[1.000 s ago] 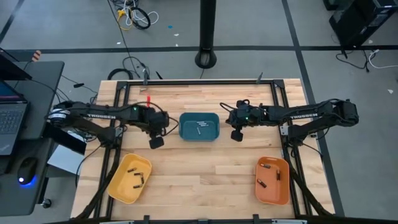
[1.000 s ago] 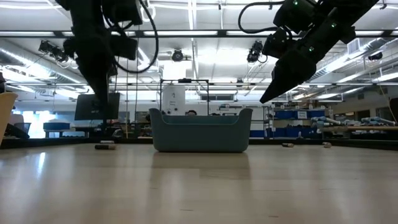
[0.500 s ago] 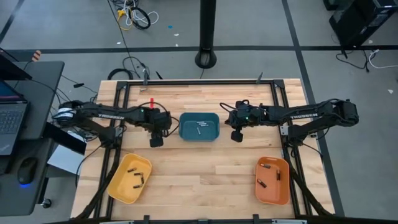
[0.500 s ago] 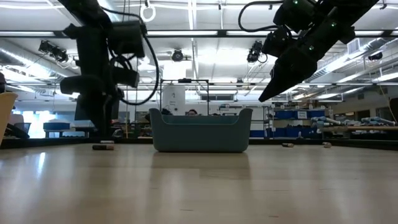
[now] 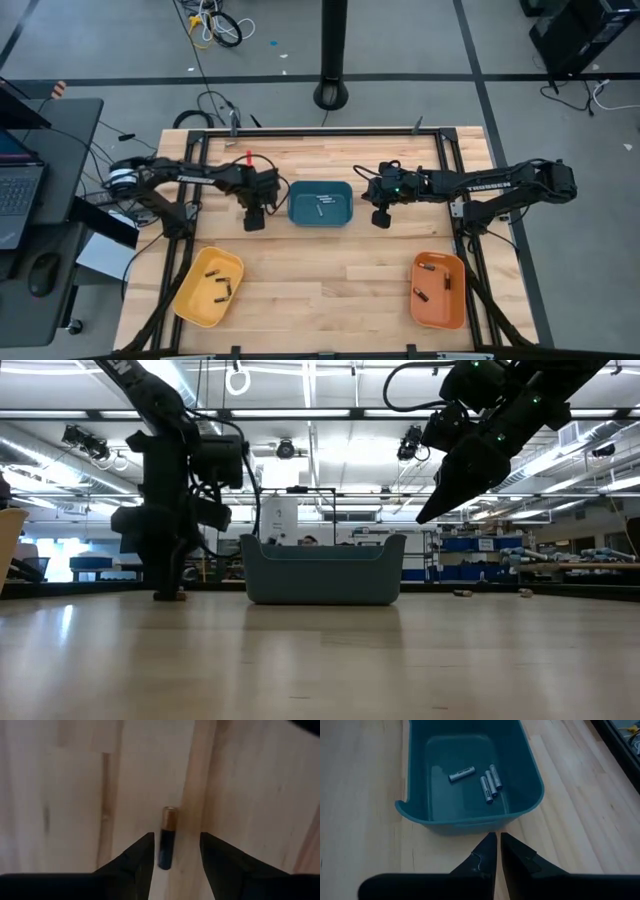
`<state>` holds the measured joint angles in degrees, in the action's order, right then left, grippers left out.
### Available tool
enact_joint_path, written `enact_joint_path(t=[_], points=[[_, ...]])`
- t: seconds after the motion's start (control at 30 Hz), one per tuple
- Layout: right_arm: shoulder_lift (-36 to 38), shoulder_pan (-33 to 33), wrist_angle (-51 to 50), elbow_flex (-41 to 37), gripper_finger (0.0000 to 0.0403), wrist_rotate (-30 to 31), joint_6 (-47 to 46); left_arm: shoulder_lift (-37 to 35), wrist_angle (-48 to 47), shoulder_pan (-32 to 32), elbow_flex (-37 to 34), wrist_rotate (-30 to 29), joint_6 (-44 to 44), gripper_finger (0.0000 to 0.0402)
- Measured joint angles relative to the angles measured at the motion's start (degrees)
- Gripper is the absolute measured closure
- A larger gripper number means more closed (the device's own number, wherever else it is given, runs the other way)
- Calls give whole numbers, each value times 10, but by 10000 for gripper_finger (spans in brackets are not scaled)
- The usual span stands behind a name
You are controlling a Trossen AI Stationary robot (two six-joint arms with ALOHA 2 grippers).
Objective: Sort batteries
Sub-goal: Put the black battery into the yellow bin
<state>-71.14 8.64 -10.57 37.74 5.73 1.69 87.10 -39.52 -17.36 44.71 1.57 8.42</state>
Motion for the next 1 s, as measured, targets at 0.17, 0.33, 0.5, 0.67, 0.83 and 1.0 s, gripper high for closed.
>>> enact_joint_path(t=[0.17, 0.33, 0.5, 0.67, 0.83, 1.0], points=[[0, 0, 0, 0, 367, 0, 0, 32, 1, -15, 4, 15, 23, 237], [0, 0, 0, 0, 367, 0, 0, 56, 8, -27, 5, 20, 32, 249], [0, 0, -1, 0, 367, 0, 0, 58, 15, -30, 5, 31, 35, 278], [0, 0, 0, 0, 369, 0, 3, 59, 17, -30, 4, 33, 59, 312], [0, 0, -1, 0, 369, 0, 4, 59, 20, -30, 4, 31, 62, 319], [0, 0, 0, 0, 369, 0, 5, 59, 13, -29, 7, 28, 63, 343]])
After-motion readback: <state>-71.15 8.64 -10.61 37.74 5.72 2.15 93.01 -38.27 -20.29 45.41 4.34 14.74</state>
